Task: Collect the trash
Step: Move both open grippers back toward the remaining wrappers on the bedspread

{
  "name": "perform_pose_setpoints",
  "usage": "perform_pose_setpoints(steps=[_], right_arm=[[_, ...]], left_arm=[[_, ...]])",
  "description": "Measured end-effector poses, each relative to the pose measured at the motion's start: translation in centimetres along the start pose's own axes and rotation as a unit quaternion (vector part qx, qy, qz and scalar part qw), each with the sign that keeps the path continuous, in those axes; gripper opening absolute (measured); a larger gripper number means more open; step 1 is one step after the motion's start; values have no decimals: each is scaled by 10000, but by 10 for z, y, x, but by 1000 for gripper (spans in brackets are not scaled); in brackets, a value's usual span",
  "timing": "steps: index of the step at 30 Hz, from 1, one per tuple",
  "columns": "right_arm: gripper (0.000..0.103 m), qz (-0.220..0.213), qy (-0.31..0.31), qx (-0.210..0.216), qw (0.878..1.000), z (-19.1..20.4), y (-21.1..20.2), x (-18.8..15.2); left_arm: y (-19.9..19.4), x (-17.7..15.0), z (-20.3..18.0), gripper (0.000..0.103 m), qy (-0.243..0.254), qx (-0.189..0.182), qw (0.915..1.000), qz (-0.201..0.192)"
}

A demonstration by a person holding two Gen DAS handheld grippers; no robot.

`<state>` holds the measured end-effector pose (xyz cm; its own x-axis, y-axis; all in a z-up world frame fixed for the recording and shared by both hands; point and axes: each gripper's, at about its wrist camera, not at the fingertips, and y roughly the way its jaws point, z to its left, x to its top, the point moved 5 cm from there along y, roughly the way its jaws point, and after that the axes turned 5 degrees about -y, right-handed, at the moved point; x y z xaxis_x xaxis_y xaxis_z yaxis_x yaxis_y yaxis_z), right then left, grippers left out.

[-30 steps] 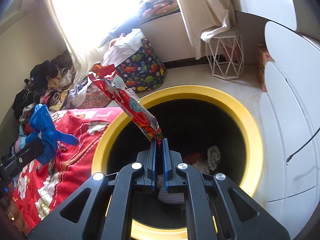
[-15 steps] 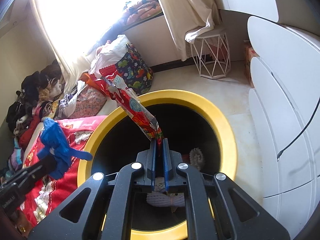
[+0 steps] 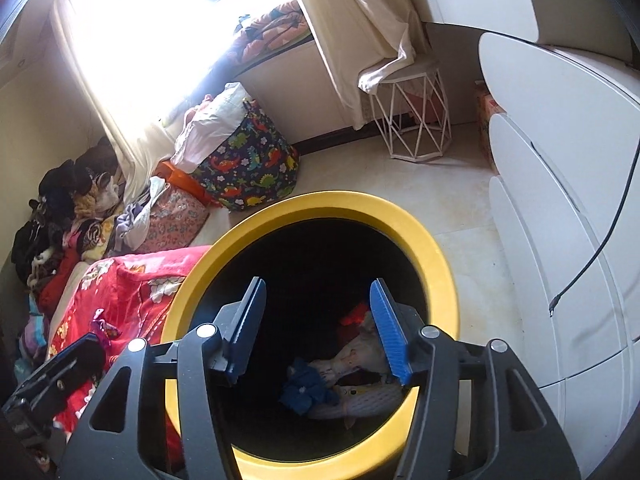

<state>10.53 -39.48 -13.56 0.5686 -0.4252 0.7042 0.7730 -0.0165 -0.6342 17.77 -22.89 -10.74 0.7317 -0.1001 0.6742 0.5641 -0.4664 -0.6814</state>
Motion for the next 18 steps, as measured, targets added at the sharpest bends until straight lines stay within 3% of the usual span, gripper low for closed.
perform_pose_setpoints(steps=[6, 17, 18], right_arm=[[60, -15, -258, 138, 9996, 24, -4, 0], [61, 45, -719, 445, 9964, 70, -7, -3], [64, 46, -755, 465, 9961, 74, -7, -4]], left_arm=[[-18, 6, 23, 92, -251, 207, 9992, -228], [-62, 16, 65, 92, -535, 513, 9946, -724], [-65, 17, 68, 92, -534, 536, 9942, -759]])
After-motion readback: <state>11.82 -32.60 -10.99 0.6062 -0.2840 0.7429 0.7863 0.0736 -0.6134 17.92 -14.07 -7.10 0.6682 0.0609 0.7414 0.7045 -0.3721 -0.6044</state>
